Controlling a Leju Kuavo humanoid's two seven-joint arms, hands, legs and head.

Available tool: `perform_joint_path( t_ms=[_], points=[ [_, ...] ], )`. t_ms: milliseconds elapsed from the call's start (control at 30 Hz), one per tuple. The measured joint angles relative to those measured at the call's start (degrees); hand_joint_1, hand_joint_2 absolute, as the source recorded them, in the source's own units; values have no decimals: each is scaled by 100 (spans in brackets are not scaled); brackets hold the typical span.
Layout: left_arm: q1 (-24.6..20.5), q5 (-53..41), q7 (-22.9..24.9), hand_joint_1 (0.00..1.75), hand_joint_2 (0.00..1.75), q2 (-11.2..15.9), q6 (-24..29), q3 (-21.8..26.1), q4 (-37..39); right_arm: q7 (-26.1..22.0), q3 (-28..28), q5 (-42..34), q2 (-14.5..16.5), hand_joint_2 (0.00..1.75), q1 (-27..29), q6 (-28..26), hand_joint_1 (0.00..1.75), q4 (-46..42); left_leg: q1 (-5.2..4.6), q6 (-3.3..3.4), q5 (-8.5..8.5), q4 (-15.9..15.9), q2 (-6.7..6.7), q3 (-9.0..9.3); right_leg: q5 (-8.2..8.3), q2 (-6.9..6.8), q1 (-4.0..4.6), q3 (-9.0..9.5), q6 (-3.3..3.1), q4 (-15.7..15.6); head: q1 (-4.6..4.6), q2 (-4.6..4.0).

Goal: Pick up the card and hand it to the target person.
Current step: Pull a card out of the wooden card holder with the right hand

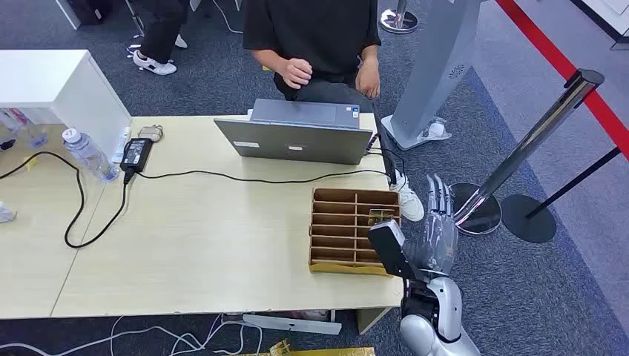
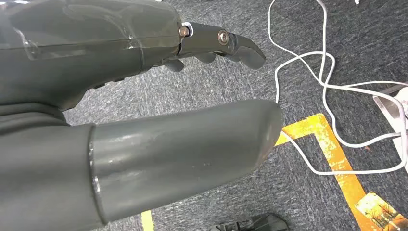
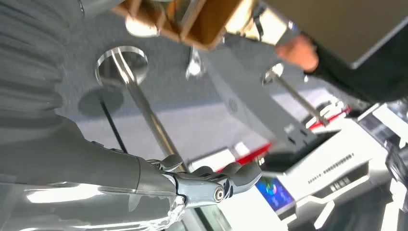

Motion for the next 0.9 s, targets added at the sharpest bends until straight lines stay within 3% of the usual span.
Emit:
perform_joint_path(
  t_ms=[400, 700, 900],
  points=[
    [0, 0, -15, 0, 0, -2, -16, 0, 0, 450, 103, 335, -613, 175, -437, 197, 0, -198, 0, 0, 0, 0, -1, -1, 0, -1, 0, 0, 0, 0, -1, 0],
    [0, 0, -39, 0, 0, -2, -38, 2, 0, 614, 210, 193, -927, 175, -657, 769, 0, -309, 0, 0, 0, 0, -2, -2, 0, -1, 0, -1, 0, 0, 0, 0],
    [0, 0, -38, 0, 0, -2, -68, 0, 0, 622, 279, 14, -976, 175, -673, 903, 24, -321, 0, 0, 0, 0, -2, -2, 0, -2, 0, -1, 0, 0, -1, 0]
  ],
)
